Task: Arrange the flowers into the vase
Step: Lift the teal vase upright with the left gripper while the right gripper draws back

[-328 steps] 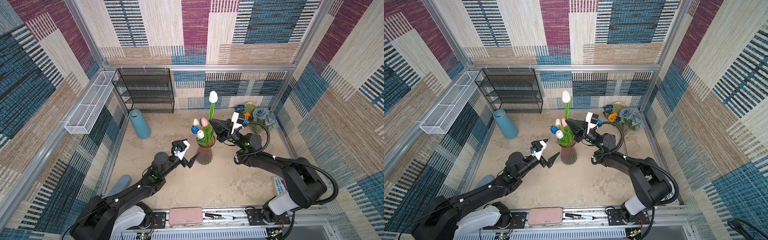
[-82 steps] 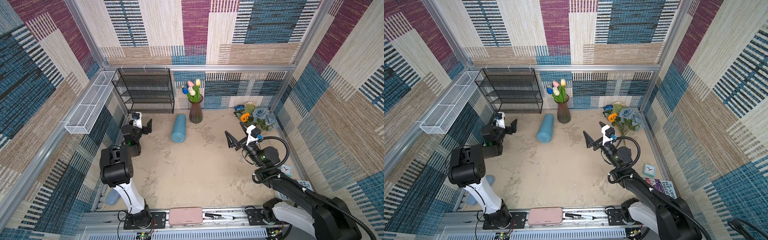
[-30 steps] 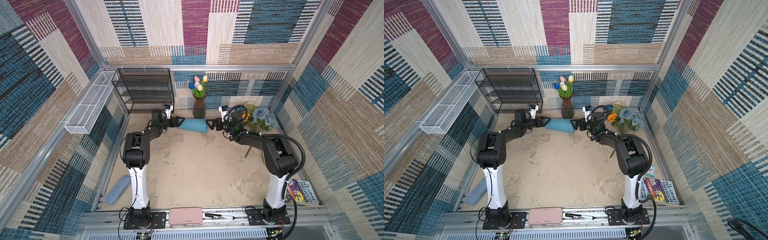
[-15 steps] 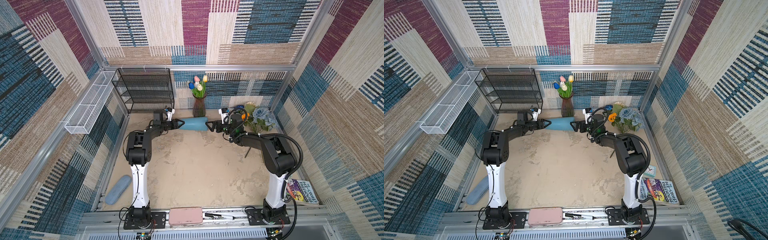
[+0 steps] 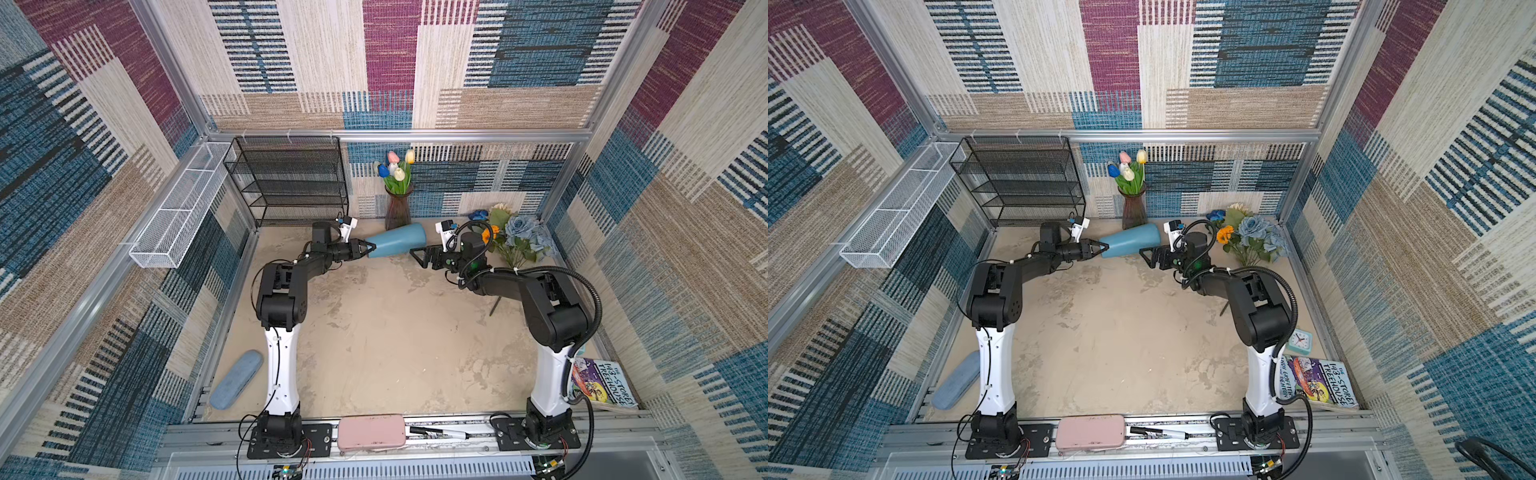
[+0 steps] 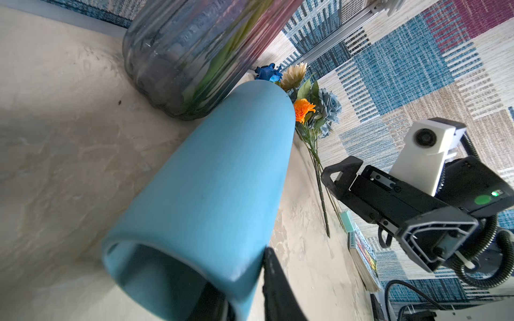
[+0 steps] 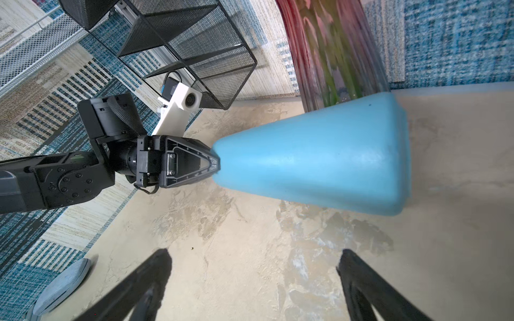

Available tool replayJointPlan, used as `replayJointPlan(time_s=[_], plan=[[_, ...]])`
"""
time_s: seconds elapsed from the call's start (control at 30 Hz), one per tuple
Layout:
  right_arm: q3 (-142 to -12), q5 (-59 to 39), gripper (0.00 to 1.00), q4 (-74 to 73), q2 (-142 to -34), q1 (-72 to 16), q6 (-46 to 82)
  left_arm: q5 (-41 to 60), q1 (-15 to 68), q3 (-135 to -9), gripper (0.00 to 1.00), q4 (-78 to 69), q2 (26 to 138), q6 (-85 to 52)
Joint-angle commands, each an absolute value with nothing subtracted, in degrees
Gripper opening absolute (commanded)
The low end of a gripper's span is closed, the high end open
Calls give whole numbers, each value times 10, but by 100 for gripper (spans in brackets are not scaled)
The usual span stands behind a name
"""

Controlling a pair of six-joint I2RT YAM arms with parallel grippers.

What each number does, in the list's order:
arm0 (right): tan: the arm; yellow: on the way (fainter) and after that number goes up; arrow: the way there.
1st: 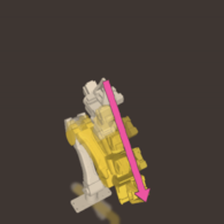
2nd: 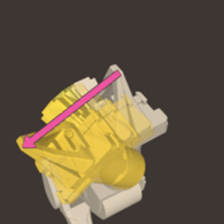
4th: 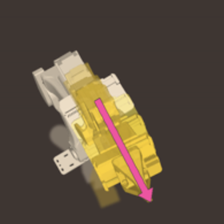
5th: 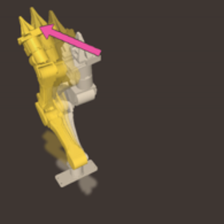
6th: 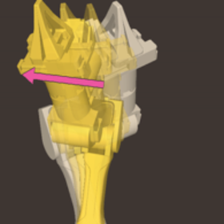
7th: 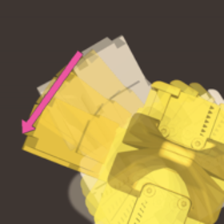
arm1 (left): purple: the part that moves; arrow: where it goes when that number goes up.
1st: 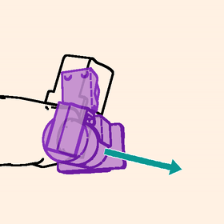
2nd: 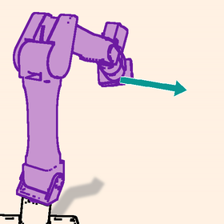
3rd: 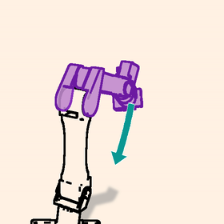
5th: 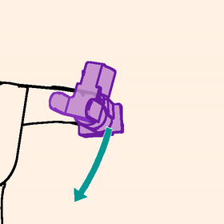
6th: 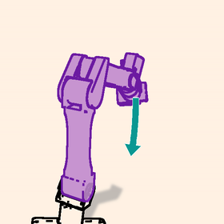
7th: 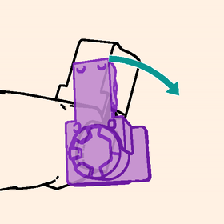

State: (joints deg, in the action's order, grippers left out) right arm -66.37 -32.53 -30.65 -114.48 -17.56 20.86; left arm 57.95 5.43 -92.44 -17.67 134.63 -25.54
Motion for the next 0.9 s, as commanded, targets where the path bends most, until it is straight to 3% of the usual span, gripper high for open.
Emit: replayJointPlan(time_s=[0.0,0.2,0.47,0.7,0.87], plan=[[-658,-323,97,-333,-1132,-177,202,549,53,-921,12,-212,1341,-281],[-645,-315,96,-328,-1106,-177,201,559,58,-887,0,-201,1297,-282],[-617,-275,95,-302,-1018,-177,199,580,69,-797,0,-35,1159,-235],[-605,-224,95,-240,-920,-177,196,431,91,-815,0,345,1001,-160],[-568,-191,97,-245,-852,-177,196,248,135,-911,0,533,930,-160]])
